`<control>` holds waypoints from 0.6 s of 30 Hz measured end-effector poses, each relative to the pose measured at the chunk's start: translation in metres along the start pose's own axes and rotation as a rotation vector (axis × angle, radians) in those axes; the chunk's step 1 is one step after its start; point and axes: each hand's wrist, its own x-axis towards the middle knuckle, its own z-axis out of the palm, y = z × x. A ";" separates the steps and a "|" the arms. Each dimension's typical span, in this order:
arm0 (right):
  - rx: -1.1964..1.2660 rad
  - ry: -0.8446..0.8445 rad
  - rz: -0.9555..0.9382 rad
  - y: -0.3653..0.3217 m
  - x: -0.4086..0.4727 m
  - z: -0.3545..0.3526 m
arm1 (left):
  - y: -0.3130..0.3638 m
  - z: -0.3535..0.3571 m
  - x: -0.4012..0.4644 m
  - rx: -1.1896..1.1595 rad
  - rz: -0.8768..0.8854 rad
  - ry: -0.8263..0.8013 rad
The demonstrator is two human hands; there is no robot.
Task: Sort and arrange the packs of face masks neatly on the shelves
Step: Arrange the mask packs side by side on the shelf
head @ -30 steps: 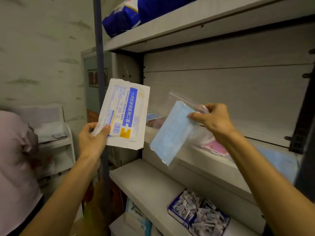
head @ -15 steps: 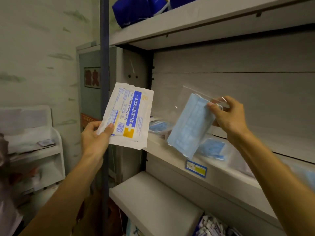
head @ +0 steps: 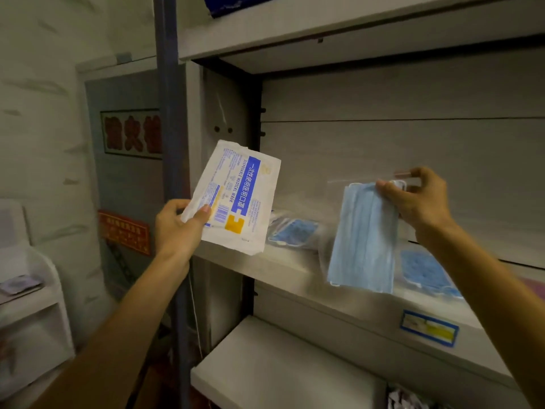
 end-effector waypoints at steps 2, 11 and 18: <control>-0.019 0.024 0.013 0.002 0.005 0.001 | -0.006 0.009 0.014 -0.001 -0.030 -0.031; -0.027 0.059 0.005 0.003 0.043 0.023 | -0.023 0.050 0.075 0.043 -0.066 -0.132; -0.061 0.041 -0.005 0.010 0.061 0.048 | -0.037 0.074 0.114 0.062 -0.111 -0.194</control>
